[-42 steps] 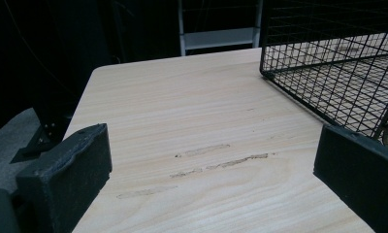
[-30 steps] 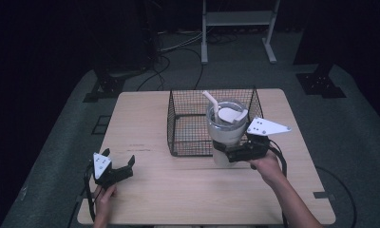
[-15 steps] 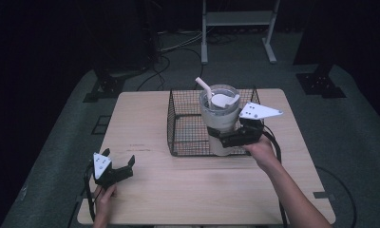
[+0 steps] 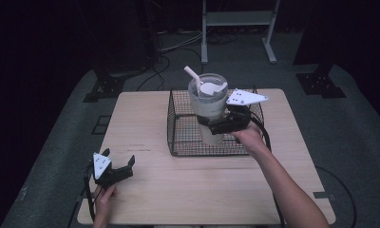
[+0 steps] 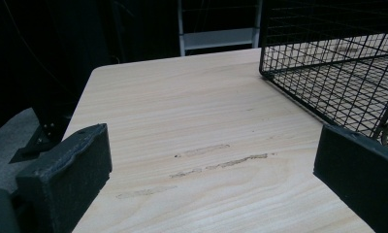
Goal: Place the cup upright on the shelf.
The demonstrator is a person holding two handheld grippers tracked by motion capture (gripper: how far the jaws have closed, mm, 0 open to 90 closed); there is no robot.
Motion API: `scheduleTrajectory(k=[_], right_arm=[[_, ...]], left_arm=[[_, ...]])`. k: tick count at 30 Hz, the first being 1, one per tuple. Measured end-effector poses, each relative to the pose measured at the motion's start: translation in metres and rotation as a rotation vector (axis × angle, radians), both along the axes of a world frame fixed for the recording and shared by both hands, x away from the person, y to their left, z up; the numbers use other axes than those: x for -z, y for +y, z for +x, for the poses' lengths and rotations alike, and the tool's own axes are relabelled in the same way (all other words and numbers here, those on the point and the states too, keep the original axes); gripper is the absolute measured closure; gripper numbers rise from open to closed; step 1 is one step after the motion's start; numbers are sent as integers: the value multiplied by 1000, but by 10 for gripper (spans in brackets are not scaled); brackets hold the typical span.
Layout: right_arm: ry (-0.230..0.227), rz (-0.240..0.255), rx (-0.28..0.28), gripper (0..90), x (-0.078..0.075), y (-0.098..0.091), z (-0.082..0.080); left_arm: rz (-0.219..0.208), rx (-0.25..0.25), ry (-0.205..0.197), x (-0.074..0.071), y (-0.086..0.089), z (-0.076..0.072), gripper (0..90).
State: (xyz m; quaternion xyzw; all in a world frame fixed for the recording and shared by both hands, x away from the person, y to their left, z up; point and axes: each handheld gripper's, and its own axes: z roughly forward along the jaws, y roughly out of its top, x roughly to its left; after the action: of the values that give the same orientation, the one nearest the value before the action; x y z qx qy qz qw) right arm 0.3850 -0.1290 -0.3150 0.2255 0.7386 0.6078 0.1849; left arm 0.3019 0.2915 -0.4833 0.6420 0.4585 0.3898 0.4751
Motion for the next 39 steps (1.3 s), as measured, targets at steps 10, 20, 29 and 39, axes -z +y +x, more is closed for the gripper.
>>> scheduleTrajectory(k=[10, 20, 29, 39], right_arm=[[10, 5, -1, 63, -6, 17, 29], [-1, -8, 4, 63, -8, 32, 56], [12, -20, -1, 63, -7, 44, 74], [33, -53, -7, 63, 4, 54, 92]], left_arm=[[-2, 0, 0, 0, 0, 0, 0], [-3, 1, 0, 0, 1, 0, 0], [-8, 2, 1, 0, 1, 0, 0], [-10, 3, 0, 0, 2, 0, 0]])
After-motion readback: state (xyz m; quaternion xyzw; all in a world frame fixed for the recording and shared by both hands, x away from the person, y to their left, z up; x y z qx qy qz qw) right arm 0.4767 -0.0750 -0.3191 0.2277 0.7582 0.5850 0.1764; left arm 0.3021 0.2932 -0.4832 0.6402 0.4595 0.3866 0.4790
